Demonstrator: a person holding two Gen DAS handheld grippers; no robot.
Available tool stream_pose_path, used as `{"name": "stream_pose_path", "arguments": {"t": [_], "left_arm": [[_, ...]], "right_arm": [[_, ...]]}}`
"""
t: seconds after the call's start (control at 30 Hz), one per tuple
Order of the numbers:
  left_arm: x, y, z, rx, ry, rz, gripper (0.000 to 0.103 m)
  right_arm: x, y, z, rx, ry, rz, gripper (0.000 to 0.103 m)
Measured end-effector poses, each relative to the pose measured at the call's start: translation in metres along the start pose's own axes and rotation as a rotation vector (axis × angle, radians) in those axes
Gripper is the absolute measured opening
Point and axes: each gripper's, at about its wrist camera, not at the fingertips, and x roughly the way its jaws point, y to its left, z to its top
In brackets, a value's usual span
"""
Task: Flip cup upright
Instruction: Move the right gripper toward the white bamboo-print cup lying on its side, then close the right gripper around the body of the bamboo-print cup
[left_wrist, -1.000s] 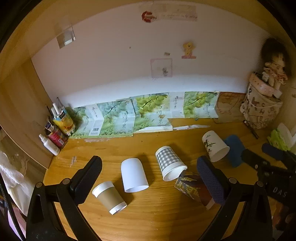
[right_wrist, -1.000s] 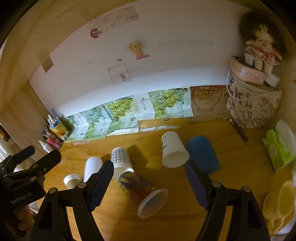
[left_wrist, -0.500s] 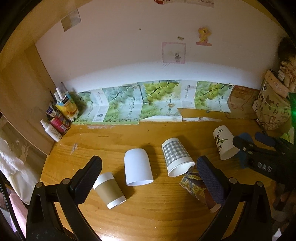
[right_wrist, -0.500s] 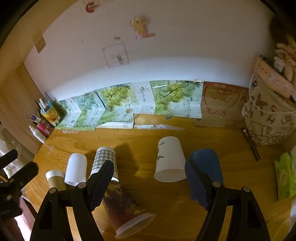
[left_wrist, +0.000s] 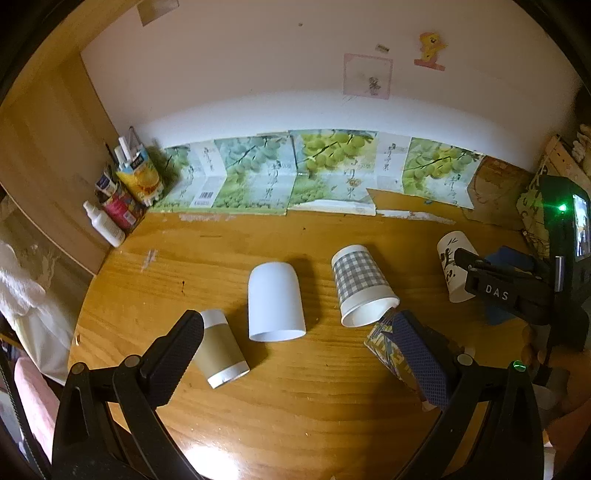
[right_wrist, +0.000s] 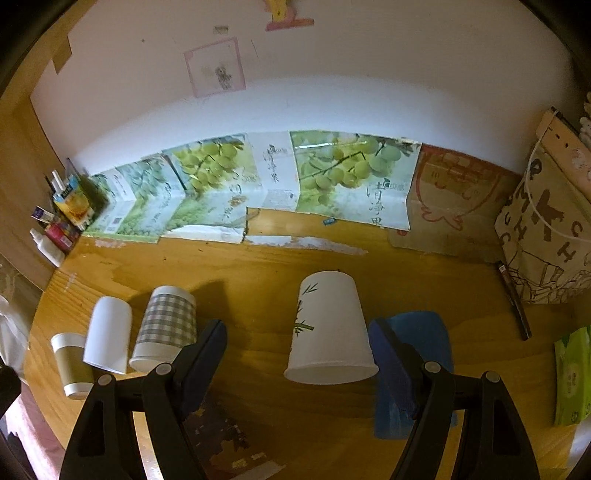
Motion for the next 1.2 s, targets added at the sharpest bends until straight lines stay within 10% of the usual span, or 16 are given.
{"name": "stream_pose_path", "arguments": {"t": [1.2], "left_arm": [[0.011, 0.004, -0.007, -0.032, 0.061, 0.022, 0.102]], "right_arm": [[0.061, -0.018, -0.002, 0.046, 0.135, -0.049, 0.076]]}}
